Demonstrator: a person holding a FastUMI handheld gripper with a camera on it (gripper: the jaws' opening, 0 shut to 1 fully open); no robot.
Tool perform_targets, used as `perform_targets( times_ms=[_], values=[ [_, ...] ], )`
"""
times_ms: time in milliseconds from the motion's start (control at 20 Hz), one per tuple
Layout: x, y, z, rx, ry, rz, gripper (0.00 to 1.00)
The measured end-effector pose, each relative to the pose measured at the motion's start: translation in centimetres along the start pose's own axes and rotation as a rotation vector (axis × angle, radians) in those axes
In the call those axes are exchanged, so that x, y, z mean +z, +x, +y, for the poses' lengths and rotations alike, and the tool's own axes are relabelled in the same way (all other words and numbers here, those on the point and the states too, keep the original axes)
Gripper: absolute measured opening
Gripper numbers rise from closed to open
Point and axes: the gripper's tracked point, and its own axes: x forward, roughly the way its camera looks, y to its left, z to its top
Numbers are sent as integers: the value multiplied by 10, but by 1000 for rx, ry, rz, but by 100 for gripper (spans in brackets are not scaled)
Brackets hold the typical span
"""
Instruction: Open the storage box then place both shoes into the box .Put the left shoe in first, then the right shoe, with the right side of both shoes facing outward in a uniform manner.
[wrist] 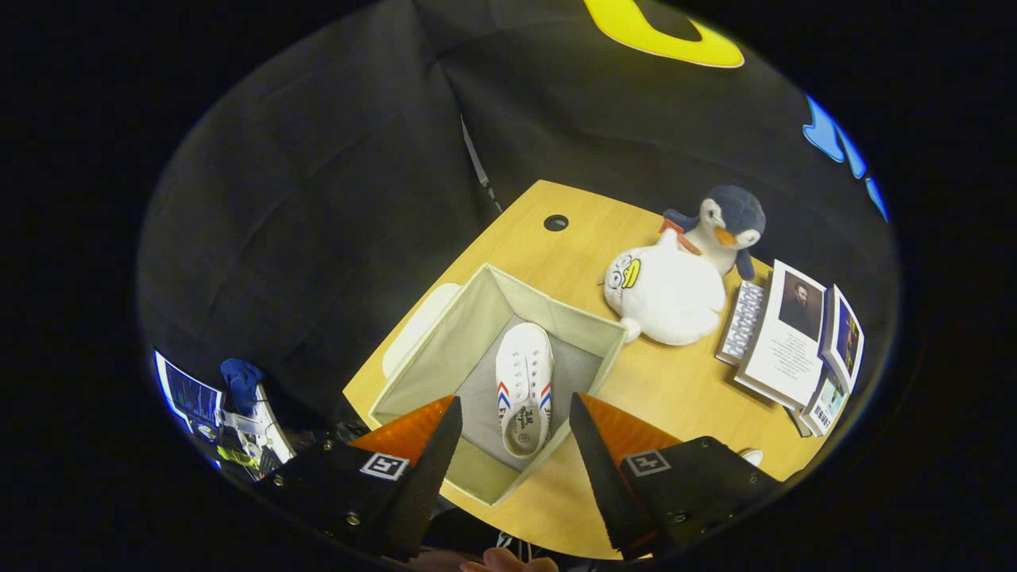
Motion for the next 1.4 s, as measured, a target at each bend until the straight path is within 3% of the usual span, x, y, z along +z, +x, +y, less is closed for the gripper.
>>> perform_targets(
  times_ms=[500, 750, 1400],
  values=[
    [-31, -83, -89, -27, 198, -143, 83],
    [-67, -114, -133, -96, 276, -159, 83],
    [-191, -128, -239, -255, 564, -106, 84]
  ],
)
